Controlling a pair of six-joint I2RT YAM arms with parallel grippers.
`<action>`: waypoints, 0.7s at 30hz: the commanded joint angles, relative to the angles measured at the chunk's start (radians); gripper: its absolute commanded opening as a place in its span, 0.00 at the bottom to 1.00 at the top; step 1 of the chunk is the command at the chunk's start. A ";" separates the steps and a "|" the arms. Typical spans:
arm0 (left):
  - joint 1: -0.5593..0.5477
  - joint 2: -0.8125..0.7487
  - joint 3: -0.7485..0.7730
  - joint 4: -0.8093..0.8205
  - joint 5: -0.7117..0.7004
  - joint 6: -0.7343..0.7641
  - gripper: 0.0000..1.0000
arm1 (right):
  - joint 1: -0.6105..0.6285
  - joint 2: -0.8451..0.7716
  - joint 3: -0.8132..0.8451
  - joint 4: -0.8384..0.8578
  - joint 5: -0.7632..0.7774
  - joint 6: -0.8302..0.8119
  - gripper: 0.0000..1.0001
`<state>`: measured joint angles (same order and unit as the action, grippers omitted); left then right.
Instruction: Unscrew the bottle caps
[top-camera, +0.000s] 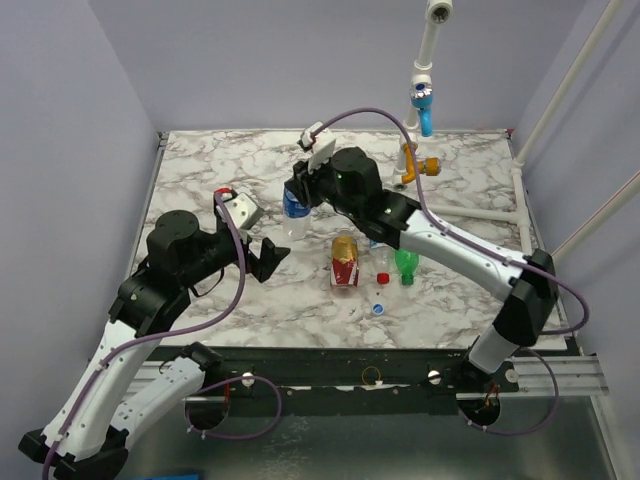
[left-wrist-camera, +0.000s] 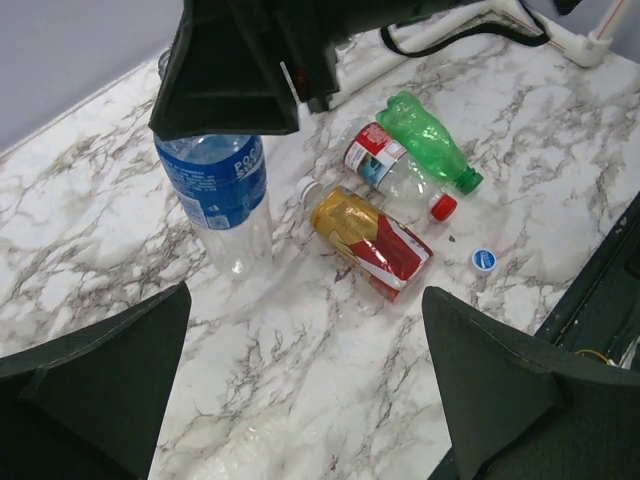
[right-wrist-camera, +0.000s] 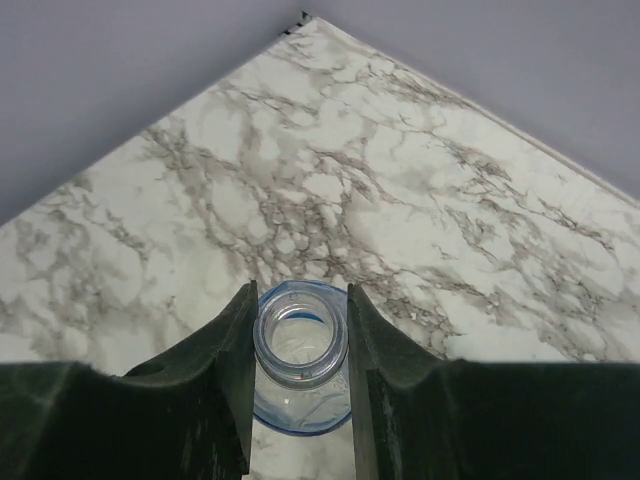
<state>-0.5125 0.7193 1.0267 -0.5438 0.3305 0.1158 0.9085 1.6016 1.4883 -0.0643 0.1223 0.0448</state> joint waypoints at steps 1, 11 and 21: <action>0.002 -0.013 0.049 -0.105 -0.148 -0.071 0.99 | -0.048 0.158 0.114 0.097 0.037 -0.113 0.09; 0.003 -0.060 0.061 -0.186 -0.147 -0.105 0.99 | -0.165 0.483 0.402 0.107 -0.041 -0.091 0.09; 0.003 -0.050 0.071 -0.189 -0.095 -0.086 0.99 | -0.191 0.675 0.569 -0.008 -0.095 -0.049 0.10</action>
<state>-0.5125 0.6643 1.0695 -0.7097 0.2031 0.0341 0.7029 2.2368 2.0392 -0.0219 0.0738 -0.0261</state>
